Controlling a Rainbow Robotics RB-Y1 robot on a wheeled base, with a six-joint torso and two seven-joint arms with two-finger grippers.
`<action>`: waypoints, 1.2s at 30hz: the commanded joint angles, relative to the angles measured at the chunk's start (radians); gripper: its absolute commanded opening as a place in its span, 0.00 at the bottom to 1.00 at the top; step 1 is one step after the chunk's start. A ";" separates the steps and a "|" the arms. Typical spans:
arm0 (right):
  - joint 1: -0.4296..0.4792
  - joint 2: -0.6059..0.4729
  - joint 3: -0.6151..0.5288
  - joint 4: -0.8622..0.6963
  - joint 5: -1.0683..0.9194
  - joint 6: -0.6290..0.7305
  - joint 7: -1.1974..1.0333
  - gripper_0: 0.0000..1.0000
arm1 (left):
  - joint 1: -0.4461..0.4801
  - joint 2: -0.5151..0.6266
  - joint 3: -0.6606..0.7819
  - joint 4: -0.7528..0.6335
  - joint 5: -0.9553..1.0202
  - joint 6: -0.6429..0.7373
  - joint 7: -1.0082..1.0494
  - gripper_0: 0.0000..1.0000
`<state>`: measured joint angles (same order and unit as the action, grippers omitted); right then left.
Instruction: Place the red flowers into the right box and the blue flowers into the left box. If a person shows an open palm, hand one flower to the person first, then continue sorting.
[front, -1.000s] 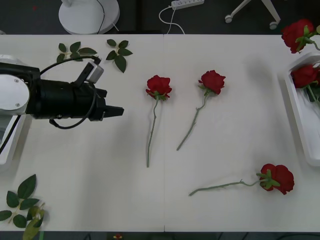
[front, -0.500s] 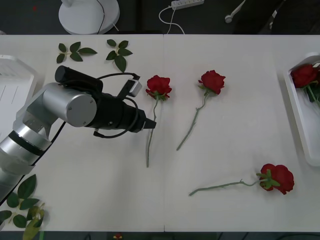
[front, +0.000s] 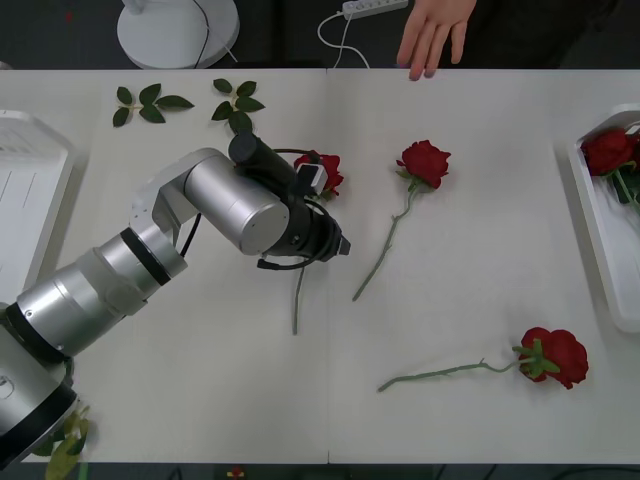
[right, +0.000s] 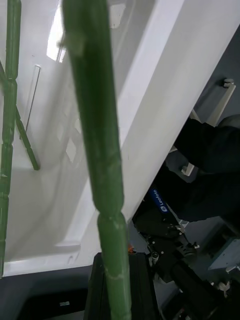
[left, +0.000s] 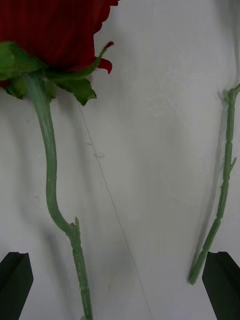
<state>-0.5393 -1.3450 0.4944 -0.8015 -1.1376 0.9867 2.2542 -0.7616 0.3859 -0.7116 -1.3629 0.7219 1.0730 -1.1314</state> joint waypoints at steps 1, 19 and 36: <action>0.005 -0.002 0.000 0.018 -0.053 0.001 -0.016 0.00 | -0.051 -0.047 -0.022 0.031 -0.056 -0.047 -0.018 1.00; 0.005 -0.045 -0.355 0.010 -0.605 0.274 0.074 0.00 | -0.051 -0.047 -0.028 0.033 -0.076 -0.059 -0.018 1.00; -0.013 0.196 -0.359 -0.278 -0.936 -0.076 0.392 0.00 | -0.051 -0.047 -0.028 0.033 -0.076 -0.059 -0.018 1.00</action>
<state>-0.5342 -1.2221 0.1399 -1.0181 -2.0583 0.9725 2.5960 -0.7679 0.3564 -0.7272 -1.3204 0.6548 1.0261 -1.1460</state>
